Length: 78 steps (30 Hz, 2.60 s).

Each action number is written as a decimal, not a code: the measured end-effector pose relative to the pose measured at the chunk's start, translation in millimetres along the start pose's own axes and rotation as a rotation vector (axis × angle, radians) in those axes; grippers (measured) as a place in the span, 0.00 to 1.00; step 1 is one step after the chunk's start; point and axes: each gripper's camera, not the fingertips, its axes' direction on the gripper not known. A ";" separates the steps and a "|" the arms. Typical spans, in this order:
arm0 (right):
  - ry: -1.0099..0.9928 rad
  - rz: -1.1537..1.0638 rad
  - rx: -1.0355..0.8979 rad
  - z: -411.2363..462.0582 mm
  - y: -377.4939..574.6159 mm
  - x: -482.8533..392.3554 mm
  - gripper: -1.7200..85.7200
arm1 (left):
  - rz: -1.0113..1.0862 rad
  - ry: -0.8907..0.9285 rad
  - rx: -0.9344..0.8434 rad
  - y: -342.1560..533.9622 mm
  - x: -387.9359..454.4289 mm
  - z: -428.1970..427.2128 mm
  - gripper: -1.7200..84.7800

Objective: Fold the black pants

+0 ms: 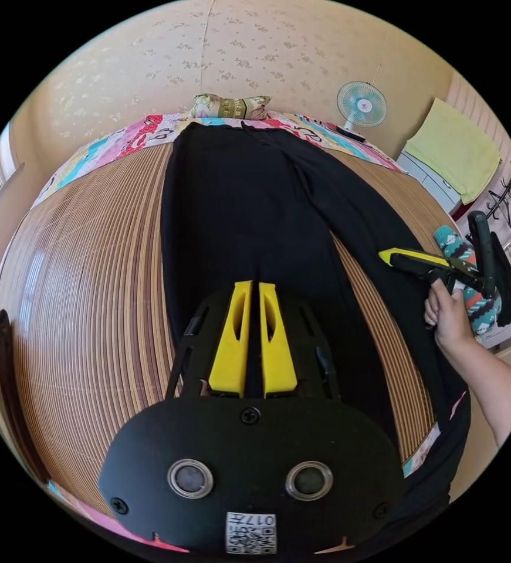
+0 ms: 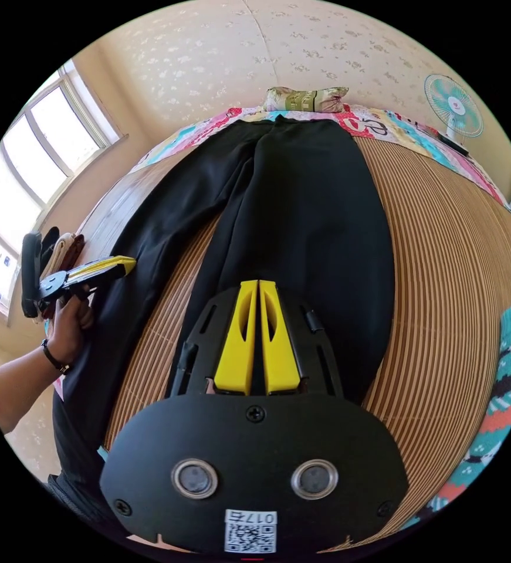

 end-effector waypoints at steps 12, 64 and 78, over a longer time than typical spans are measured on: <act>-0.184 0.052 -0.108 -65.4 71.1 16.2 0.03 | -0.056 0.155 0.008 57.3 -39.3 -5.9 0.02; -0.117 0.598 0.198 -281.9 334.8 128.1 0.08 | -0.205 0.408 0.127 231.9 -157.2 -35.6 0.01; -0.257 0.192 0.421 -324.0 297.2 27.5 0.05 | -0.312 0.379 0.147 291.2 -170.3 -70.6 0.02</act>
